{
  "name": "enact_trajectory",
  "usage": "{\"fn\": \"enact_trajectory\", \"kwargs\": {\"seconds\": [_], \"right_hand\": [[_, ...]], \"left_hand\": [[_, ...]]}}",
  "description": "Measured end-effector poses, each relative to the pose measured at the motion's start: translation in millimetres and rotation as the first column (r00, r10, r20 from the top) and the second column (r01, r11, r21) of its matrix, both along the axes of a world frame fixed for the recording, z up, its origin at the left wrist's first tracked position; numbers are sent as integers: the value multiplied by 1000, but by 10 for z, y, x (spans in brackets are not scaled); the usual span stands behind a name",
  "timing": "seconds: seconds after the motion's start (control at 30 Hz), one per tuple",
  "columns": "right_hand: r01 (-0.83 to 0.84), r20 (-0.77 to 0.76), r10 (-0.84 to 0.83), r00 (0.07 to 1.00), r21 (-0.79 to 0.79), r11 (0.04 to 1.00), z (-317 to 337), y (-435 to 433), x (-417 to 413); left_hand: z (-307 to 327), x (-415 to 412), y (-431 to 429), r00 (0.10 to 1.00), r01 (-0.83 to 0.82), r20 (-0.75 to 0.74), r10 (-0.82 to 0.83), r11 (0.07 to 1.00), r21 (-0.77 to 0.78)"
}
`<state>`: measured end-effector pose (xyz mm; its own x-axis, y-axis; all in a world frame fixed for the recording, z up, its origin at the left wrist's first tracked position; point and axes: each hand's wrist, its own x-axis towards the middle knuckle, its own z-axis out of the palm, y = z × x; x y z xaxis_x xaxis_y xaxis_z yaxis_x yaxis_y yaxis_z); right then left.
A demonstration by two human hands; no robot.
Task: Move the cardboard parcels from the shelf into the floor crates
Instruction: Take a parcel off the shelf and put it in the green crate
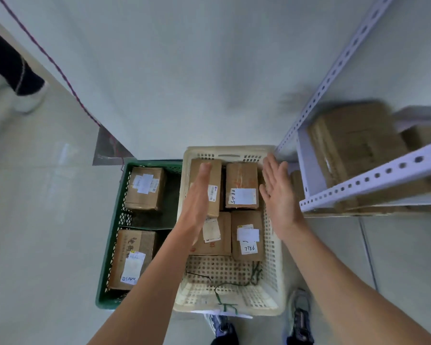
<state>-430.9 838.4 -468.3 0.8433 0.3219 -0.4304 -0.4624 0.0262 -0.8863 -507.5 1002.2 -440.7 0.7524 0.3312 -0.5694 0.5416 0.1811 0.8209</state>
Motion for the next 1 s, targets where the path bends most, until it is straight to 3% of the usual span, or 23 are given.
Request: {"fn": "enact_trajectory", "kwargs": {"seconds": [0.23,0.43,0.77,1.0], "right_hand": [[25,87,-30,996,52,998,1317,-790,-256],[47,123,-53,991,53,998,1992,-1925,-464],[171,137,-182,974,86,981,2386,-4013,-595],[260,109,-267,957,72,963,2348,-4913,-419]], "left_hand": [[1211,-183,-736,993,76,91,-78,997,18],[1786,-308,-1793,988,117,103,-119,993,25],[2209,-419,-3805,974,174,150,-171,985,-6],[2194,-91,-4525,964,234,136,-231,972,-11]]}}
